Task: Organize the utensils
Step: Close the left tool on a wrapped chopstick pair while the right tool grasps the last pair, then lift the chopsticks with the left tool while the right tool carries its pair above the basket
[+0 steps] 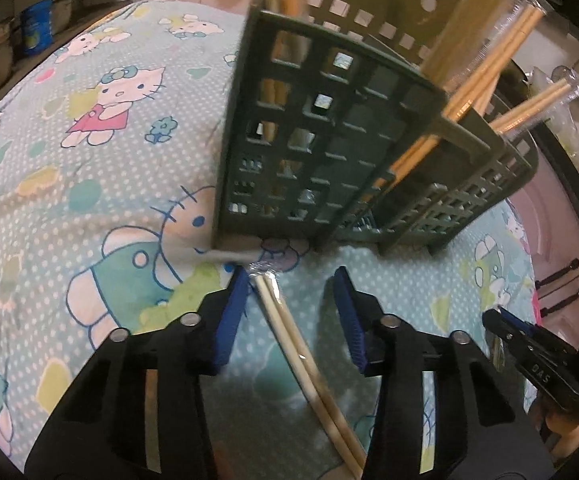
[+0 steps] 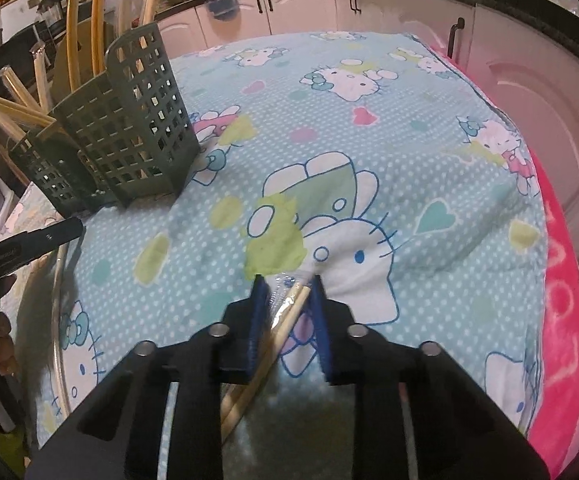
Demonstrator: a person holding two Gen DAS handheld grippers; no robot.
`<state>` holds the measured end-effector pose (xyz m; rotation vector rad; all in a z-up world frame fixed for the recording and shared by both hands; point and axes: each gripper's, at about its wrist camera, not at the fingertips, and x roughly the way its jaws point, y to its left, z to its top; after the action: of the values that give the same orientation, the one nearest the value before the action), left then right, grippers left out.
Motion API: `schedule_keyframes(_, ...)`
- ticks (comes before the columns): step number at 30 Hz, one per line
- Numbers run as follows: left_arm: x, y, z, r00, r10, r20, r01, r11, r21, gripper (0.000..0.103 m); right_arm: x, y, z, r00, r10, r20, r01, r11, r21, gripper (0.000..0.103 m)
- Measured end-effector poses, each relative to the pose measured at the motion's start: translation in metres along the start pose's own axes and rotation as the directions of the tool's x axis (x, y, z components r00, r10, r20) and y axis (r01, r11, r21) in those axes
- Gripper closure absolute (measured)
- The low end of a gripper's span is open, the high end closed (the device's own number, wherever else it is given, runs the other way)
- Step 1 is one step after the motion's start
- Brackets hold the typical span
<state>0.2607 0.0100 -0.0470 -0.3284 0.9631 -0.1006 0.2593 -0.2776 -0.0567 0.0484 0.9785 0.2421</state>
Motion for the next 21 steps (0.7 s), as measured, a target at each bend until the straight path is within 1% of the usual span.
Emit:
schedule_keyframes(1,0.000,0.003,0.001,1.000,0.005,0.001,-0.005,1.000,-0.006,0.080,-0.001,-0.001,0.000,1.000,0.007,-0.001,-0.007,1.000,0.005,0.085)
schedule_keyframes(2,0.000,0.004,0.002,1.000,0.007,0.002,-0.007,1.000,-0.010,0.082,-0.002,-0.003,0.001,1.000,0.018,-0.002,-0.018,1.000,0.013,0.086)
schedule_keyframes(4,-0.001,0.011,0.004,1.000,0.008,0.000,-0.008,1.000,-0.018,0.092,-0.005,-0.004,0.002,0.999,0.038,0.003,-0.038,0.999,0.025,0.086)
schedule_keyframes(8,-0.007,0.021,0.005,1.000,-0.024,0.002,0.024,0.999,-0.040,0.095,-0.019,0.005,0.003,0.996,0.081,0.040,-0.082,0.997,0.012,0.088)
schedule_keyframes(13,-0.027,0.024,0.002,0.996,-0.080,0.043,0.082,0.996,-0.038,0.096,-0.035,0.024,0.004,0.988,0.131,0.076,-0.128,0.991,-0.040,0.089)
schedule_keyframes(17,-0.049,0.022,0.002,0.991,-0.103,0.084,0.105,0.994,-0.013,0.097,-0.049,0.045,0.005,0.982,0.159,0.105,-0.150,0.985,-0.089,0.090)
schedule_keyframes(21,-0.080,0.018,0.006,0.982,-0.131,0.135,0.129,0.991,0.025,0.097,-0.064,0.063,0.009,0.972,0.194,0.136,-0.177,0.976,-0.127,0.091)
